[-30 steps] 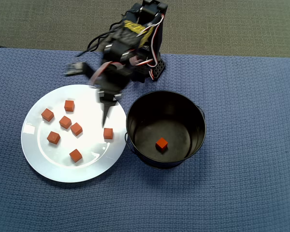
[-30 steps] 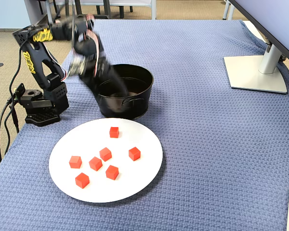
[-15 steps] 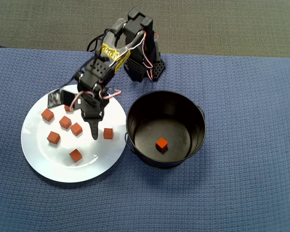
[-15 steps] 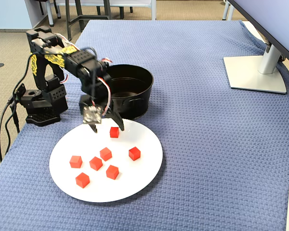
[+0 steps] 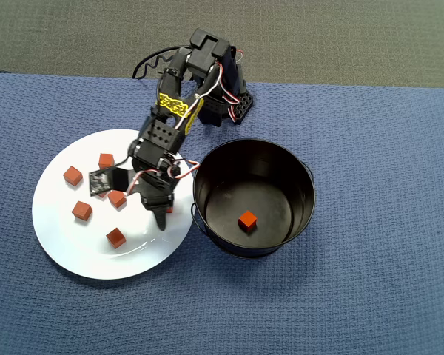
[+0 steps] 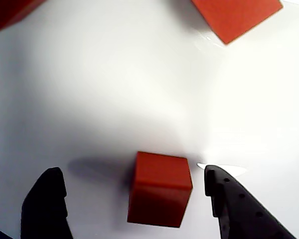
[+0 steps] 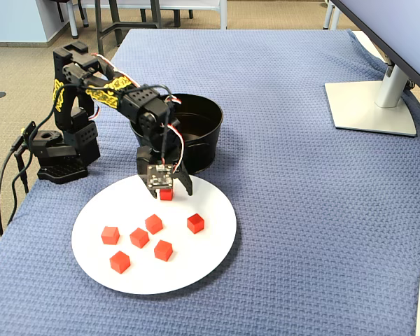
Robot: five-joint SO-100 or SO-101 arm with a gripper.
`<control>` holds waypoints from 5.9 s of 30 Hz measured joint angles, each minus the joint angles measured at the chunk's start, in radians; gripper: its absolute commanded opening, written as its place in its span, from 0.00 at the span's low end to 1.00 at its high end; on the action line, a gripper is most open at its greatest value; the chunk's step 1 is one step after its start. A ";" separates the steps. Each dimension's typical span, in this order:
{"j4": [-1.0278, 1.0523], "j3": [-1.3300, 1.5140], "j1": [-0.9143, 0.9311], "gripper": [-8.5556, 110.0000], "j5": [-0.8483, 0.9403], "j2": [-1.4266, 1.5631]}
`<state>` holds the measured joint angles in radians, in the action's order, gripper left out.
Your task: Pick up the red cubes from the white plate and place them in the black recipient
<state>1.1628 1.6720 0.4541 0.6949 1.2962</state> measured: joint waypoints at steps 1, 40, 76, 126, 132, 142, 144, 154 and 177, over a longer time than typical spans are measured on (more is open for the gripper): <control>-0.005 0.017 -0.009 0.31 -0.005 0.014; 0.298 -0.060 -0.314 0.07 -0.359 0.718; 0.009 0.221 0.400 0.35 0.322 0.354; -0.123 0.091 0.517 0.30 0.305 0.040; -0.115 0.061 0.518 0.30 0.318 0.017; -0.114 0.026 0.538 0.29 0.324 -0.011; -0.114 0.015 0.538 0.27 0.324 -0.018; -0.123 0.014 0.540 0.07 0.276 -0.018; 0.454 -0.272 0.000 0.07 -0.206 0.578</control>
<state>1.6168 1.4005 0.4541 0.4893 1.8745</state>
